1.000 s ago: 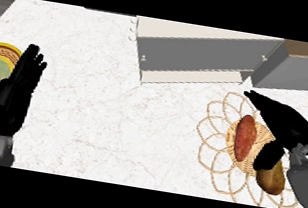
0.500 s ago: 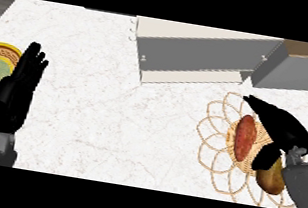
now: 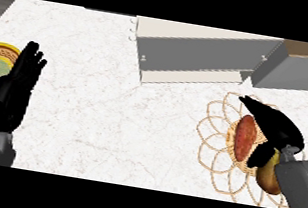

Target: Pick the sweet potato from the placemat and place it in the tiered shelf

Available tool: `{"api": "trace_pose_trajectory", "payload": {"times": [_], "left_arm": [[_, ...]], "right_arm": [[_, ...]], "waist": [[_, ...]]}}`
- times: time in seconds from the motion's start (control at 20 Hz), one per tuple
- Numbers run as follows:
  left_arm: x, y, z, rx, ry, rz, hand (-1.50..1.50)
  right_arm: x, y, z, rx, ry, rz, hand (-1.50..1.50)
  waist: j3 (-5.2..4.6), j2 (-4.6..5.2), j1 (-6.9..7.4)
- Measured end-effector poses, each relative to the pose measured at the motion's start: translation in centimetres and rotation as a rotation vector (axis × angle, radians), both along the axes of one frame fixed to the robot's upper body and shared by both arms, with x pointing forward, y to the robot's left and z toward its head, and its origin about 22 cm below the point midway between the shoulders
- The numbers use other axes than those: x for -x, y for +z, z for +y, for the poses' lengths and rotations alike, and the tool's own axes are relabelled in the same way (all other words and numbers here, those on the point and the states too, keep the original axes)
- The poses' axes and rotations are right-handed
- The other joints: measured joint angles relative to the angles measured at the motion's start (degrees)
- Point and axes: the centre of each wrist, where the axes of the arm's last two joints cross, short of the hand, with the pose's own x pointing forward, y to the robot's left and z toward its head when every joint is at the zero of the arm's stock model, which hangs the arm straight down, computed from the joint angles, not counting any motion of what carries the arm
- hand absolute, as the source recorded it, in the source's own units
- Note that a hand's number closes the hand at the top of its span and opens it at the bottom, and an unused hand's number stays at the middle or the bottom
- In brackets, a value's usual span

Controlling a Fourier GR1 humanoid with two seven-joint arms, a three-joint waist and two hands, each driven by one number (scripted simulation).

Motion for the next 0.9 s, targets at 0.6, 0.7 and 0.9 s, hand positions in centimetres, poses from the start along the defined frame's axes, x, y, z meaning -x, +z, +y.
{"api": "trace_pose_trajectory", "payload": {"times": [0.6,0.7,0.9], "left_arm": [[0.1,-0.1,0.0,0.000,0.001,-0.001,0.00],[0.0,-0.2,-0.1,-0.003,0.001,0.002,0.00],[0.1,-0.1,-0.4,-0.005,0.001,-0.005,0.00]], "right_arm": [[-0.4,-2.9,0.3,0.061,0.097,-0.029,1.50],[0.1,-2.9,2.5,0.080,0.100,-0.057,1.50],[1.5,-3.2,9.9,0.120,0.081,-0.095,1.50]], "waist": [[-0.29,-0.30,0.17],[-0.38,-0.36,-0.03],[-0.88,-0.66,-0.12]]}}
